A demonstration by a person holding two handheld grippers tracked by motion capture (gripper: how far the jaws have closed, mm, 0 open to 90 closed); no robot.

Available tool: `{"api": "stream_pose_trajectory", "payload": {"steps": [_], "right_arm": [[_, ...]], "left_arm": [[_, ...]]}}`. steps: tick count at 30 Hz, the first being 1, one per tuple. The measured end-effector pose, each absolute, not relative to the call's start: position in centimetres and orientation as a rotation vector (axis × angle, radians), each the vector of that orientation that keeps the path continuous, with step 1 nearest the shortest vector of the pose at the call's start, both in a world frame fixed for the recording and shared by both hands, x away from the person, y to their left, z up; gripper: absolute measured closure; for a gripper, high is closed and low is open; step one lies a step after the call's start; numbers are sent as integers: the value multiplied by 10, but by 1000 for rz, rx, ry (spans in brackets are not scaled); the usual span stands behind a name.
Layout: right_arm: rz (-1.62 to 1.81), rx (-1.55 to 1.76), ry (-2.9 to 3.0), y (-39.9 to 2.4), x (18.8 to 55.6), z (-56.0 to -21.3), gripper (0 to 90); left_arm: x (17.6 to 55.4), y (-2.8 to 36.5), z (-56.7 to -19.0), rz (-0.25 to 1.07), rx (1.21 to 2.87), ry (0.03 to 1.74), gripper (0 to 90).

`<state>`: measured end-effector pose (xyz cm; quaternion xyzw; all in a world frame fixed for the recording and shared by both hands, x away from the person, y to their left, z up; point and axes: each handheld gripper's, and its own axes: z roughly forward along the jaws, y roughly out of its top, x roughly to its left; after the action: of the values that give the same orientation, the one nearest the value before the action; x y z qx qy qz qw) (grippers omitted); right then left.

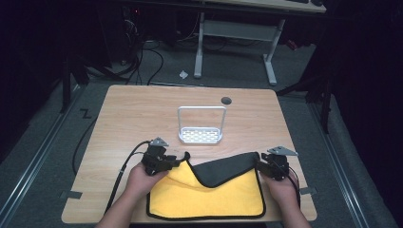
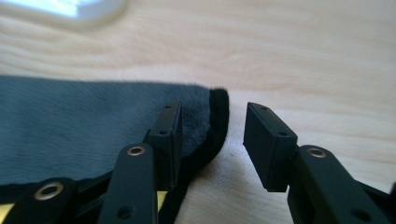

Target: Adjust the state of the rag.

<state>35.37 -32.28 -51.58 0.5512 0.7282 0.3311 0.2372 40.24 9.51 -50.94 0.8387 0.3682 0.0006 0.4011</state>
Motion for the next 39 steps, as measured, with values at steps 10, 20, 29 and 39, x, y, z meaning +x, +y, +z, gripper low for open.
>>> {"api": "stream_pose_trajectory", "payload": {"steps": [10,20,29,39], "right_arm": [[927,1433,1990,-308,361,-495,832],[942,1438,1910,-295,405,-484,658],[843,1364,2052,-284,386,-507,812],[717,1393,2094,-311,358,-522,860]], "left_arm": [[393,141,-491,303,1846,924,854],[407,173,-510,374,1789,1148,689],[381,137,-527,372,2051,998,703],[366,100,-533,270,2117,869,683]]}}
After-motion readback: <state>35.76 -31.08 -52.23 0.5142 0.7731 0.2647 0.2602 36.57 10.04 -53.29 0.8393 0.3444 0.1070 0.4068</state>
